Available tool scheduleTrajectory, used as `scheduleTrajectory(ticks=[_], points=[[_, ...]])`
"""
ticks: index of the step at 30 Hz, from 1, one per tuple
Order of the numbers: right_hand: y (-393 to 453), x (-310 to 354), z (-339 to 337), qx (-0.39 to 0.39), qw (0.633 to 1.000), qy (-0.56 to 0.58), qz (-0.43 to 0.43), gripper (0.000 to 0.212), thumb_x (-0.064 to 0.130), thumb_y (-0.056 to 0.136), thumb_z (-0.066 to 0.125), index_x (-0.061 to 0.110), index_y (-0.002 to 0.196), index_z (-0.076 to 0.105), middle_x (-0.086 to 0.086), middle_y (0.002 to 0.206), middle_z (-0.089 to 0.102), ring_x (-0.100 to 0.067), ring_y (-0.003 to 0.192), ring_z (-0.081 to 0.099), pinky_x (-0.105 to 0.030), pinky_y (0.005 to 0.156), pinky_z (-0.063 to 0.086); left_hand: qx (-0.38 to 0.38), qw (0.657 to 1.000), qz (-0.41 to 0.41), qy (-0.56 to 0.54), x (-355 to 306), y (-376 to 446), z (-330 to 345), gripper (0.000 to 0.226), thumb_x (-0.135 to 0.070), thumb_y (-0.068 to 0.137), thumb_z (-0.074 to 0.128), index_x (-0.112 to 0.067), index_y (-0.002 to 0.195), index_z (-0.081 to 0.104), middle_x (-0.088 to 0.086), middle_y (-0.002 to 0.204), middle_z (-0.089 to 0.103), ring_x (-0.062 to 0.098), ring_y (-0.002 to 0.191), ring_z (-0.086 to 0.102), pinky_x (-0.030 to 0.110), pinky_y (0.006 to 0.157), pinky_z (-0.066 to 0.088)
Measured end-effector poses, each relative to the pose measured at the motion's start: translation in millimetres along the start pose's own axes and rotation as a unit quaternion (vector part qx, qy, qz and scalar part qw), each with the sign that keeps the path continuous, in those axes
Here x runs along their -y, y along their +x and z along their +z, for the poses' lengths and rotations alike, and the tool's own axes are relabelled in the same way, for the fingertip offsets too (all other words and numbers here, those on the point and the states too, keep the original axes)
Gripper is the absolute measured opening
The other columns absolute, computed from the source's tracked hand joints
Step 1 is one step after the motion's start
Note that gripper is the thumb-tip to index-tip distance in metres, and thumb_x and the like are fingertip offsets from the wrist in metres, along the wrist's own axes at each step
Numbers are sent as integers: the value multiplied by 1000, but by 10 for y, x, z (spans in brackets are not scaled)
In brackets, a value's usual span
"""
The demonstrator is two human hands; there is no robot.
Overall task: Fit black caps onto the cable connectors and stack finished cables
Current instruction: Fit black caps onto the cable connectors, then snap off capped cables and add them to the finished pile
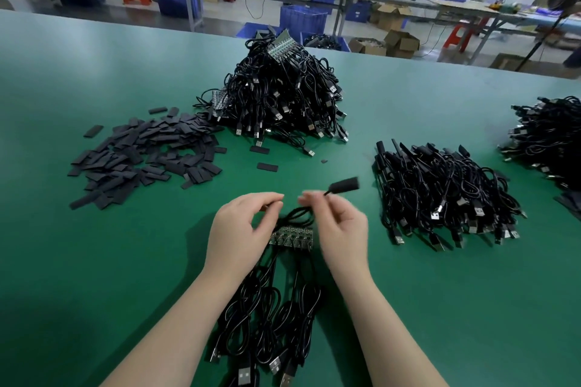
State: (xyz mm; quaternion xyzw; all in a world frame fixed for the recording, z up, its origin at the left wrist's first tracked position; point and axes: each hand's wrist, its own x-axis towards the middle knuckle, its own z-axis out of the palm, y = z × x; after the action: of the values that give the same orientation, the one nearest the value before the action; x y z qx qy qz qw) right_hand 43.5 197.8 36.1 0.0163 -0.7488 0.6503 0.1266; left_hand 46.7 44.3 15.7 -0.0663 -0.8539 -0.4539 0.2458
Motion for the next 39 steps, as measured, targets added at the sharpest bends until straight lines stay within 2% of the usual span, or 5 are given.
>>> scheduleTrajectory(ticks=[8, 16, 25, 31, 39], points=[[955, 559, -924, -180, 953, -241, -46, 28, 38, 100, 52, 21, 95, 75, 4, 68, 67, -4, 52, 56, -22, 47, 40, -6, 1000, -9, 0, 9, 0, 33, 19, -16, 92, 65, -26, 105, 74, -30, 99, 63, -9, 101, 59, 34, 91, 53], [1362, -106, -1392, -4, 698, -697, 165, 60, 46, 103, 31, 12, 153, 27, -11, 157, 32, -32, 146, 25, -53, 115, 24, 13, 1000, -13, 14, 8, -7, 56, 18, -19, 92, 64, -28, 105, 75, -31, 98, 63, -16, 97, 55, 33, 94, 51], [1304, -8, -1288, -6, 671, -735, 102, 58, 53, 102, 22, 22, 150, 34, -9, 162, 25, -33, 150, 15, -62, 117, 4, 38, 998, -24, 52, 53, -5, 67, 21, -22, 93, 62, -27, 110, 73, -25, 103, 65, -13, 95, 56, 29, 93, 50], [606, 63, -563, 164, 838, -520, -23, 60, 55, 92, 54, 24, 143, 48, -10, 137, 53, -30, 127, 45, -43, 105, 40, 123, 983, -22, 133, 74, -12, 90, 36, -39, 92, 60, -27, 126, 64, -11, 124, 64, 9, 118, 55, 36, 104, 42], [146, -137, -187, 255, 839, -478, 51, 51, 57, 83, 68, 30, 124, 54, 3, 129, 44, -21, 123, 38, -34, 100, 35, 135, 981, -53, 129, 106, -11, 80, 41, -39, 91, 59, -31, 131, 59, -12, 123, 63, 11, 117, 53, 31, 99, 42]])
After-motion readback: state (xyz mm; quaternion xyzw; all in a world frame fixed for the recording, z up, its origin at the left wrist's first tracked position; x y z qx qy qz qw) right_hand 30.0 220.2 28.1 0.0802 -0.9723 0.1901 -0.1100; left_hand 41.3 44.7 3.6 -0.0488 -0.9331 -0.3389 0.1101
